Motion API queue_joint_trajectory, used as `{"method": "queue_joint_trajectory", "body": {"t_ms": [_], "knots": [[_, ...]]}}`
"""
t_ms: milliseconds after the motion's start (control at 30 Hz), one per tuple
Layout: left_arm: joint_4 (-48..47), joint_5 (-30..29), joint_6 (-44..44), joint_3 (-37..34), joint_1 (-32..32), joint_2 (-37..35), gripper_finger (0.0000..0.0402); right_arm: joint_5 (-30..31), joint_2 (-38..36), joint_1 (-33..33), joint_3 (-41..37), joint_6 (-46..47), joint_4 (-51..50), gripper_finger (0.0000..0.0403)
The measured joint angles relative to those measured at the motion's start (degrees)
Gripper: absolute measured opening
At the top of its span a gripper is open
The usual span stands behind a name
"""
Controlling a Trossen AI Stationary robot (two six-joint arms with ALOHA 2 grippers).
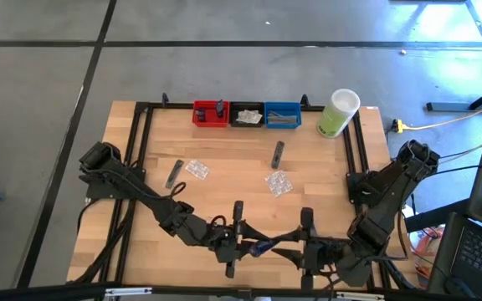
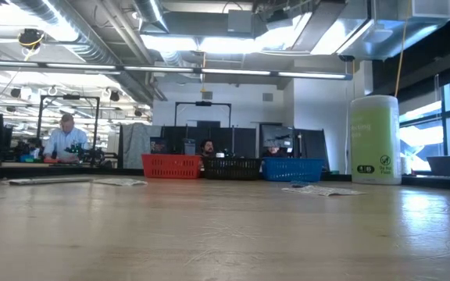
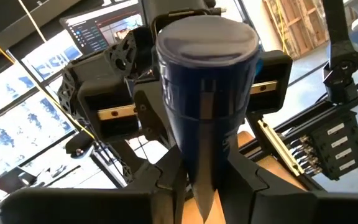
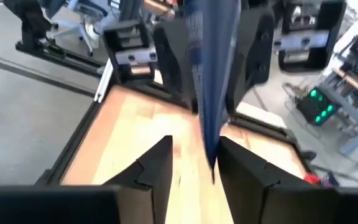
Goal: Pick & Place Travel size toiletries
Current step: Put the blue shave cream into the red bin
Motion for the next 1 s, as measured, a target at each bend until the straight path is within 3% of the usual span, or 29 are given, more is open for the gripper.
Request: {"method": "queue_joint_trajectory", "body": {"t_ms": [233,400,567,800,1000], "knots": [[-7.67,-2.27,-4.81,0.00,0.12,0.00,0.0047,-0.57,0.00,0.89,-0.02,3.56,-2.70,0.0167],[-18.16,-6.09,-13.60,0.00,0.84,0.00,0.0046,-0.65,-0.20,0.52,0.32,3.56,-2.71,0.0193],[-25.05,-6.14,-22.06,0.00,1.29,0.00,0.0046,-0.90,-0.20,-2.02,0.74,3.76,-2.58,0.0211],[-29.29,-5.21,-31.62,0.00,2.08,-0.02,0.0046,-10.51,1.05,-8.50,0.74,5.46,-2.64,0.0229],[-36.58,-1.53,-39.96,0.04,2.97,-0.07,0.0045,-12.76,1.07,-11.07,0.74,5.50,-2.60,0.0238]]}}
